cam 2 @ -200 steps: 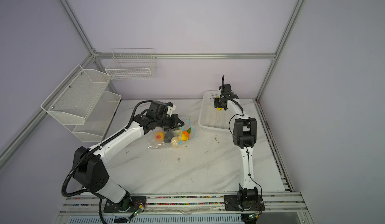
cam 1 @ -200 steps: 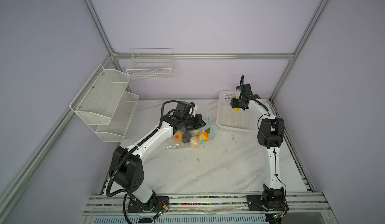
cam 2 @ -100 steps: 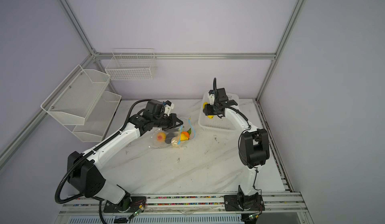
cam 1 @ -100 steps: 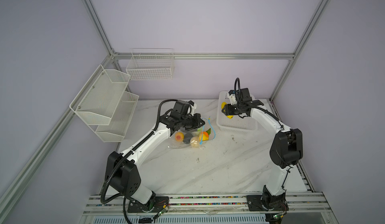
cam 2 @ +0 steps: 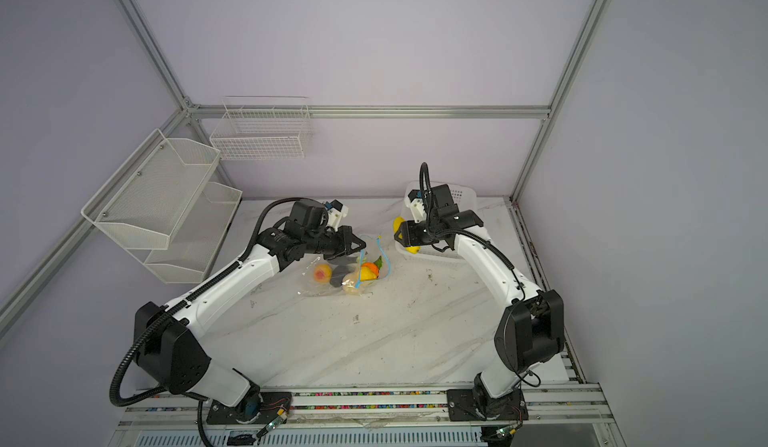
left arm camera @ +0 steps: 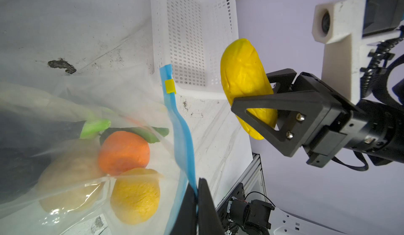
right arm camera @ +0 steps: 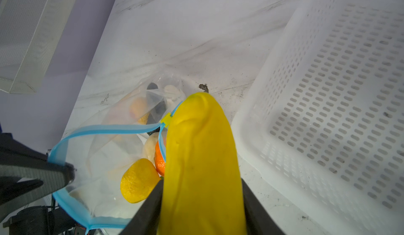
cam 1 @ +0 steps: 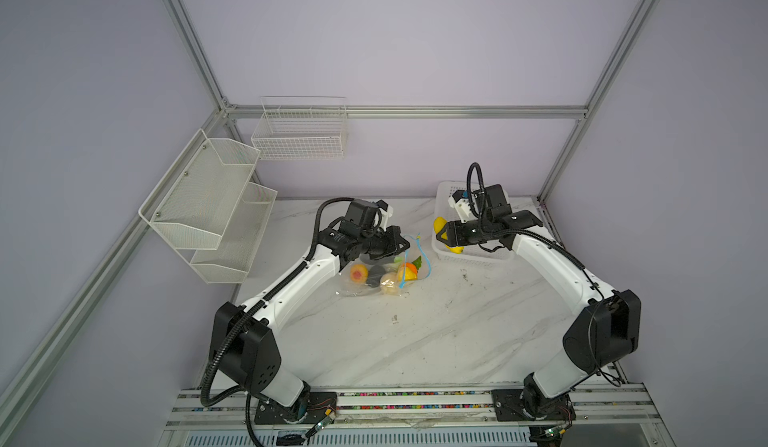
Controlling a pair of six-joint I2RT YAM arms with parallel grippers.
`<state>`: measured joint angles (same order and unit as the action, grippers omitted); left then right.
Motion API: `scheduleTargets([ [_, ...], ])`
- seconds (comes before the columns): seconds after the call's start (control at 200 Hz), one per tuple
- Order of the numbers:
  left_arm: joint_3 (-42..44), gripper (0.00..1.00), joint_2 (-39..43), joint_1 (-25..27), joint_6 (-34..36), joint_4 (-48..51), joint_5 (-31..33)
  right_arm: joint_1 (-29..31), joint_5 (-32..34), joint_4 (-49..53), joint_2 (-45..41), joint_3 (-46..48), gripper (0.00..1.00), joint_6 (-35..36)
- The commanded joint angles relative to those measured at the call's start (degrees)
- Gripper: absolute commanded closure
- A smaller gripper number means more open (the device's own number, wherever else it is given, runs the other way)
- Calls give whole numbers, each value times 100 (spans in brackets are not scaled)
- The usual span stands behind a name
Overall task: Place the food in the zip-top bag and seal the zipper
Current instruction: 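Lift the yellow mango with the right gripper and carry it to the bag mouth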
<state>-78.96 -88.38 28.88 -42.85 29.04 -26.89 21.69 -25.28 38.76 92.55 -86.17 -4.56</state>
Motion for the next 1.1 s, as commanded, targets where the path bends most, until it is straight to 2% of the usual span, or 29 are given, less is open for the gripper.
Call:
scheduleTargets([
  [0.0, 104, 100, 329, -40, 93, -352, -158, 113, -226, 772, -152, -178, 50, 410],
  [0.31, 173, 100, 443, -41, 49, -425, -154, 555, -576, 983, -264, -34, 51, 814],
  [0.805, 299, 100, 545, -41, -19, -460, -127, 769, -1339, 443, -215, 116, 51, 627],
  [1.095, 330, 100, 568, -41, -48, -487, -105, 978, -1322, 343, 194, -99, 50, 555],
])
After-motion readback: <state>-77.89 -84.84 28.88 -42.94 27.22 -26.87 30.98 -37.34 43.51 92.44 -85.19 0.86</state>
